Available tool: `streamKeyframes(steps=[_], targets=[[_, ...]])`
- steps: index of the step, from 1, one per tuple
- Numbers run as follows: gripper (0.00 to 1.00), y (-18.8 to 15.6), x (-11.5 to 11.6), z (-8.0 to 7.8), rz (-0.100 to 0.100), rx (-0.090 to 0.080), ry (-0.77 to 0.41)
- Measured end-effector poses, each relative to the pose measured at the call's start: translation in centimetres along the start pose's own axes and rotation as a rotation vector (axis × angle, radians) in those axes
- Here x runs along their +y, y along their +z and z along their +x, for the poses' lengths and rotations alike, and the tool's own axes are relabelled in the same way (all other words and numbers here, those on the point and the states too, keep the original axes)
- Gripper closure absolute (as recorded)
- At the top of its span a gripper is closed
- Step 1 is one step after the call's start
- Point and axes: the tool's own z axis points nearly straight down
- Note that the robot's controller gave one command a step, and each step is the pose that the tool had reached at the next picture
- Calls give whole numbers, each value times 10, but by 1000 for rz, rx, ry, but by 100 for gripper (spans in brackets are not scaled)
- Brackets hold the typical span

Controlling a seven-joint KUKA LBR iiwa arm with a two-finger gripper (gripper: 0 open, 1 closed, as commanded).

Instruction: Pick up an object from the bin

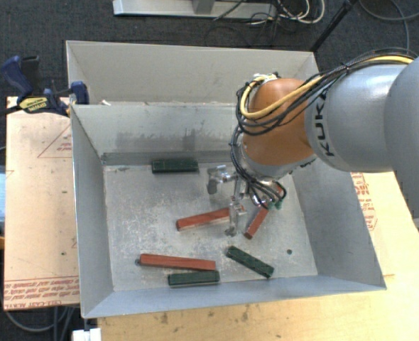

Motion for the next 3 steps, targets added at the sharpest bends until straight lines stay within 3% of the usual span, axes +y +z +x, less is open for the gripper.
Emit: streamKeyframes(steps=[1,2,3], targets=[[0,32,15,10,-2,6,-10],[0,31,16,9,-1,3,-9],[100,30,15,8,-1,1,-8]])
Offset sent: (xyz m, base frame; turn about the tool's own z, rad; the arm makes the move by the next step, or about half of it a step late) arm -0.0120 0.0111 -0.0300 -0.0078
